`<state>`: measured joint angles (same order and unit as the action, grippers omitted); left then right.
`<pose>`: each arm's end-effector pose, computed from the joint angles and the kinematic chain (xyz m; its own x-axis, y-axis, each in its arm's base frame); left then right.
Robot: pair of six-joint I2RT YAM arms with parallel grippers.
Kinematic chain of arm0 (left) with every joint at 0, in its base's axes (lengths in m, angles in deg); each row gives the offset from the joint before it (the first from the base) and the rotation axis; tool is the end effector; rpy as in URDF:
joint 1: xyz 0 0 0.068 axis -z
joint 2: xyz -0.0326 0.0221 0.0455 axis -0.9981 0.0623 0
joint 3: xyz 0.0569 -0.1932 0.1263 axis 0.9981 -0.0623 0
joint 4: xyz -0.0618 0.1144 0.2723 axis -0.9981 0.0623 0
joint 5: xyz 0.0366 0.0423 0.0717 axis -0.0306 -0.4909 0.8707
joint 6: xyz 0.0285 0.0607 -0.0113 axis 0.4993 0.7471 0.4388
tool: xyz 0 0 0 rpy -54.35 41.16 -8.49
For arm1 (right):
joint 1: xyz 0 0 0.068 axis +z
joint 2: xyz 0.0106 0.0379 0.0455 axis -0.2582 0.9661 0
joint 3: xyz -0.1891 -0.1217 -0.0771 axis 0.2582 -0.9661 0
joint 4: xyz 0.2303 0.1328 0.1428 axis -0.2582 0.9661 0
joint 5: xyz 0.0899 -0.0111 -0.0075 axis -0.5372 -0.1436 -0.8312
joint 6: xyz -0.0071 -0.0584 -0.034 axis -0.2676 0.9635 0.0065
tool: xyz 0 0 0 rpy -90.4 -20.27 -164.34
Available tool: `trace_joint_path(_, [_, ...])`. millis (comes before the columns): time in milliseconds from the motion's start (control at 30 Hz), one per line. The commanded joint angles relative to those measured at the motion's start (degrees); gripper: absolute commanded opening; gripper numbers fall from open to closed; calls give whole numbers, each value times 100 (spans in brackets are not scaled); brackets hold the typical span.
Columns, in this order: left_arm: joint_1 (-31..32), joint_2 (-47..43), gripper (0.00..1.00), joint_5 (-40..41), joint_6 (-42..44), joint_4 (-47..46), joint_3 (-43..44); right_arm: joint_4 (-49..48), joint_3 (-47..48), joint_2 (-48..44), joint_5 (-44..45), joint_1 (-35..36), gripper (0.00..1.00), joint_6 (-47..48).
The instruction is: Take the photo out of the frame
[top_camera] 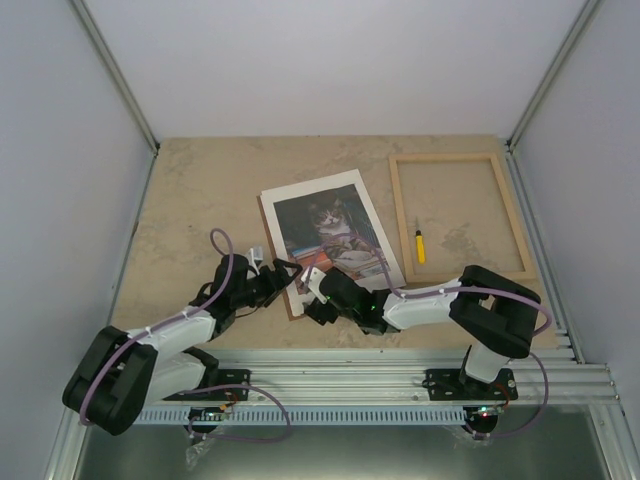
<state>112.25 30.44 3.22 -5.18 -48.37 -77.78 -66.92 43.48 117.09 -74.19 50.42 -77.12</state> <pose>0.2173 -0.1295 0.0656 -0.8405 -0.4952 -0.2198 -0.0745 0.5074 -0.8585 0.1607 0.3166 0.0510 -0.2791 -0.5837 -0.7625 -0.7918 0.5891 -0.1611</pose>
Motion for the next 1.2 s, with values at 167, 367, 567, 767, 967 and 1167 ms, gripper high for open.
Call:
trace_joint_path(167, [-3,-403,97,922,548,961,43,-130,108,80,-626,9,89,186])
trace_joint_path(367, [2,-570,98,1125,676,1229,72,-35,232,268,-776,27,89,278])
trace_joint_path(567, [-3,-487,98,1064,699,1173,70,-25,279,359,-784,41,89,284])
trace_joint_path(767, [1,-481,98,980,682,1116,43,11,304,408,-559,37,89,238])
trace_joint_path(967, [2,-527,98,991,695,1132,47,1,289,410,-688,38,90,302])
trace_joint_path(1167, [0,-532,98,971,695,1139,30,50,330,479,-762,40,90,339])
